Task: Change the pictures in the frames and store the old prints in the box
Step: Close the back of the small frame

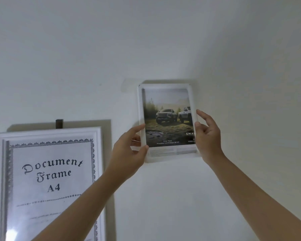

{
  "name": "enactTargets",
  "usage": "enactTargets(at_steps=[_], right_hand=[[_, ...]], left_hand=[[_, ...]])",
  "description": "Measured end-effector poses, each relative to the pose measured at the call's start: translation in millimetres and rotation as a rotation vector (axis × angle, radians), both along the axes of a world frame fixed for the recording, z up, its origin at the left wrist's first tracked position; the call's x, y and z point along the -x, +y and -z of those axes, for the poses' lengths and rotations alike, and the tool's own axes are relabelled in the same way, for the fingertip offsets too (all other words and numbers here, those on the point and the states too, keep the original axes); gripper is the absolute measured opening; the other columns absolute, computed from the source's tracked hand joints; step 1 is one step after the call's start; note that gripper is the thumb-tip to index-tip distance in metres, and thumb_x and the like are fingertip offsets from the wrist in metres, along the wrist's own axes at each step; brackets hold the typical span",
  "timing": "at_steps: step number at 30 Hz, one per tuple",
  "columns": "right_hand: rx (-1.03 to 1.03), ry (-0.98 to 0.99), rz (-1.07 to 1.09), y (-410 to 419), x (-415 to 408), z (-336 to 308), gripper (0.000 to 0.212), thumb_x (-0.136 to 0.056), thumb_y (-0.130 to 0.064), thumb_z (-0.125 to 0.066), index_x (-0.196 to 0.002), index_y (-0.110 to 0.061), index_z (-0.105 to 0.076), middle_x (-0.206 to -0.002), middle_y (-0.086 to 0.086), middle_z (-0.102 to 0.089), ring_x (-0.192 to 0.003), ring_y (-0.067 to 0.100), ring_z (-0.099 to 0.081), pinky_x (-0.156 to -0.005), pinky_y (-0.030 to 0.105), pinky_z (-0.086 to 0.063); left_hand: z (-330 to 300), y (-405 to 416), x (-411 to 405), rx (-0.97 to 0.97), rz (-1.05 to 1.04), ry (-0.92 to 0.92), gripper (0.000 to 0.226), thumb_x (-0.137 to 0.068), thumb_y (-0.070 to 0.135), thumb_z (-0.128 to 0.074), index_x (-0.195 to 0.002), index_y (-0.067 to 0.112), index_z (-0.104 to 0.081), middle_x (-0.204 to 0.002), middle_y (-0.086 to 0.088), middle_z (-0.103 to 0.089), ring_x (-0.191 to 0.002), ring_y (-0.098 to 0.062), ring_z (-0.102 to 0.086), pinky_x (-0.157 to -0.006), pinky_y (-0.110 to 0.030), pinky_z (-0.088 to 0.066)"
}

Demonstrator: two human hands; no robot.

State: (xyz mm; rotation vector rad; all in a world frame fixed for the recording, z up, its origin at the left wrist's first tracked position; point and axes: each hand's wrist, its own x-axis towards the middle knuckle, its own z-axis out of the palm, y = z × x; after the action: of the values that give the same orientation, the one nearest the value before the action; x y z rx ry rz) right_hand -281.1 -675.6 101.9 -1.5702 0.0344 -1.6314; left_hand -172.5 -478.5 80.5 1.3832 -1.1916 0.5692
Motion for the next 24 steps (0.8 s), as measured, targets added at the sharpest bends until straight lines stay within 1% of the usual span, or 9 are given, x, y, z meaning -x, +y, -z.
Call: enactTargets(at_steps=[2,4,7,9,11,13,16,20,24], right_hand=[[-0.010,0.013,-0.005,-4,-5,8,0.036,-0.098,-0.006,-0.044,-0.130,-0.019,-0.052,-0.039,-0.019,-0.044,-0.033,0.004,-0.033,-0.038,0.010,-0.031],[-0.008,0.018,-0.001,-8,-9,18,0.036,-0.098,-0.006,-0.044,-0.129,-0.020,-0.052,-0.040,-0.020,-0.046,-0.035,0.003,-0.037,-0.040,0.009,-0.032],[0.009,0.019,0.011,-9,-13,26,0.036,-0.098,-0.008,-0.045,-0.130,-0.022,-0.051,-0.044,-0.017,-0.046,-0.037,0.003,-0.037,-0.041,0.011,-0.034],[0.012,0.013,0.024,-10,-14,26,0.036,-0.098,-0.009,-0.045,-0.130,-0.023,-0.051,-0.051,-0.010,-0.044,-0.038,0.004,-0.037,-0.043,0.012,-0.035],[0.028,0.011,0.048,-11,-16,27,0.036,-0.097,-0.010,-0.047,-0.130,-0.025,-0.051,-0.058,-0.002,-0.042,-0.042,0.004,-0.039,-0.045,0.011,-0.036],[0.057,0.017,0.079,-12,-18,32,0.037,-0.096,-0.011,-0.049,-0.129,-0.026,-0.052,-0.068,-0.003,-0.050,-0.052,0.001,-0.045,-0.054,0.009,-0.040],[0.076,0.035,0.089,-14,-20,43,0.036,-0.095,-0.013,-0.052,-0.129,-0.026,-0.052,-0.079,-0.004,-0.056,-0.064,0.000,-0.051,-0.062,0.007,-0.043],[0.077,0.056,0.119,-16,-19,55,0.037,-0.095,-0.015,-0.053,-0.130,-0.025,-0.053,-0.093,0.005,-0.060,-0.081,0.014,-0.056,-0.070,0.004,-0.043],[0.081,0.108,0.137,-16,-15,62,0.039,-0.095,-0.015,-0.053,-0.133,-0.023,-0.050,-0.104,0.009,-0.061,-0.094,0.018,-0.058,-0.076,0.001,-0.043]], left_hand=[[7,-3,-2,-0.014,-0.026,-0.010,0.054,-0.080,0.008,-0.067,-0.124,0.035,-0.053,-0.088,0.009,-0.054,-0.082,-0.005,-0.061,-0.070,-0.022,-0.054],[17,-4,-2,-0.024,-0.033,-0.037,0.055,-0.080,0.006,-0.067,-0.125,0.035,-0.053,-0.091,0.006,-0.054,-0.086,-0.007,-0.059,-0.067,-0.019,-0.054],[25,-5,-2,-0.005,-0.059,-0.072,0.054,-0.081,0.004,-0.065,-0.123,0.035,-0.052,-0.094,0.002,-0.056,-0.088,0.000,-0.056,-0.066,-0.012,-0.052],[25,-6,-3,0.010,-0.079,-0.092,0.054,-0.081,0.003,-0.065,-0.123,0.034,-0.052,-0.094,0.001,-0.056,-0.089,0.003,-0.055,-0.067,-0.008,-0.049],[26,-6,-3,0.013,-0.104,-0.116,0.052,-0.082,0.004,-0.064,-0.125,0.029,-0.053,-0.095,-0.001,-0.054,-0.089,0.002,-0.055,-0.068,-0.004,-0.047],[28,-6,-4,0.010,-0.130,-0.137,0.052,-0.083,0.005,-0.064,-0.129,0.025,-0.051,-0.099,-0.001,-0.051,-0.088,-0.001,-0.057,-0.072,-0.003,-0.046],[32,-7,-7,0.004,-0.162,-0.156,0.054,-0.083,0.007,-0.063,-0.132,0.024,-0.049,-0.102,0.002,-0.047,-0.090,-0.003,-0.057,-0.078,-0.006,-0.048],[36,-8,-7,-0.006,-0.194,-0.149,0.058,-0.081,0.009,-0.065,-0.133,0.028,-0.047,-0.101,0.004,-0.047,-0.092,-0.003,-0.056,-0.081,-0.012,-0.050],[45,-8,-3,-0.031,-0.208,-0.115,0.059,-0.080,0.008,-0.066,-0.133,0.026,-0.046,-0.102,0.003,-0.046,-0.093,-0.001,-0.054,-0.084,-0.016,-0.049]])
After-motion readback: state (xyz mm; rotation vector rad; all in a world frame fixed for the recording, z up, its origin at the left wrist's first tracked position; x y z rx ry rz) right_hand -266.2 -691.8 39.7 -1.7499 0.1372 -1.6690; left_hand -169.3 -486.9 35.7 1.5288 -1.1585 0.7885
